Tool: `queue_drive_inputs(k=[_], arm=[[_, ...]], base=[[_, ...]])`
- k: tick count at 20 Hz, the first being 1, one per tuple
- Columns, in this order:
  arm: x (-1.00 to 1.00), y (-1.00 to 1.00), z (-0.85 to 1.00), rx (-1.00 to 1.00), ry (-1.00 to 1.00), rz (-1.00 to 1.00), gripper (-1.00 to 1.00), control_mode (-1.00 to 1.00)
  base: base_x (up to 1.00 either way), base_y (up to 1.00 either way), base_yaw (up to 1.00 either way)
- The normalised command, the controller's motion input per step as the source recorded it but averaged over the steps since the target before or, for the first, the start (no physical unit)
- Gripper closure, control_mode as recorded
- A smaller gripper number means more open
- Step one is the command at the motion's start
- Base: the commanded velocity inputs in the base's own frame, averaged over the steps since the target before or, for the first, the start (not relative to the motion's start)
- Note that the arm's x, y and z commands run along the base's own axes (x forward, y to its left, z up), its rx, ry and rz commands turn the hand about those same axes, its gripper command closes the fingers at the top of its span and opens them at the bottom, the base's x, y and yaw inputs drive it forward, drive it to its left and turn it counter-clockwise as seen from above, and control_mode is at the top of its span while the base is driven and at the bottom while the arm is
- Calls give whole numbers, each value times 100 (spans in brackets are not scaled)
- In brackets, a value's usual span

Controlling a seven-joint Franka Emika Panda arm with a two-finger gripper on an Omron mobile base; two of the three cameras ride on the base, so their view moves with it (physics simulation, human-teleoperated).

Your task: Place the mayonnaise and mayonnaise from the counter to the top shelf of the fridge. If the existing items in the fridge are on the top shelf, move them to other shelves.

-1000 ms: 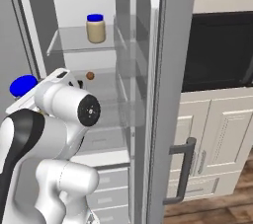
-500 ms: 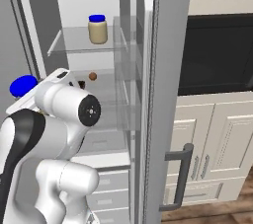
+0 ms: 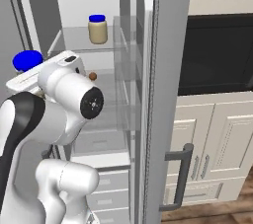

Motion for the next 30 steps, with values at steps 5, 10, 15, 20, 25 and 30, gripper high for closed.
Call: queue_drive_inputs(k=[5, 10, 15, 20, 25, 30], arm=[[66, -1, 58, 5, 0, -16, 100, -100], [70, -26, 31, 10, 2, -16, 100, -100], [71, 0, 17, 0, 3, -8, 100, -100], [60, 7, 0, -2, 11, 0, 100, -100], [68, 12, 0, -1, 18, -1, 100, -100], [63, 23, -4, 0, 9, -4, 100, -100]], base=[[0, 0, 0], [0, 0, 0], [0, 0, 0], [0, 0, 0], [0, 0, 0], [0, 0, 0]])
